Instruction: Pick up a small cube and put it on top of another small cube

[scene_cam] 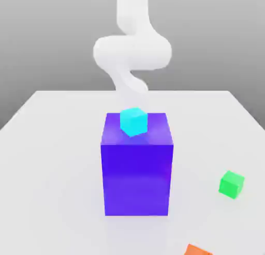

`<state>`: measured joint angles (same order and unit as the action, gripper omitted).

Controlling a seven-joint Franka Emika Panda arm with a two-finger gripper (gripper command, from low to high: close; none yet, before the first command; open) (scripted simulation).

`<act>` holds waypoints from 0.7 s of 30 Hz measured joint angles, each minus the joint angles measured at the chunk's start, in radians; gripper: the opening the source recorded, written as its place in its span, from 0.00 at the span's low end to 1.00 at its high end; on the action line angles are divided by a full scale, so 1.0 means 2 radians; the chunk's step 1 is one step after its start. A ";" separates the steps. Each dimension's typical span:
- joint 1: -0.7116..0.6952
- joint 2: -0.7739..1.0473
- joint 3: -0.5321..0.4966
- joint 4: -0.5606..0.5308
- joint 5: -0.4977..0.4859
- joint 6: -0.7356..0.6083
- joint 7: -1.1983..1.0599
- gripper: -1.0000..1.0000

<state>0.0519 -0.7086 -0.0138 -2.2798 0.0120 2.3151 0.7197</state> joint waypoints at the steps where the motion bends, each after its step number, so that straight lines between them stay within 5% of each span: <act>1: 0.011 0.020 -0.003 0.004 0.003 0.003 -0.018 0.50; 21: 0.156 0.383 0.012 0.085 0.043 0.064 -0.332 0.50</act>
<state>0.3632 0.0583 0.0110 -2.1100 0.0988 2.4431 0.0548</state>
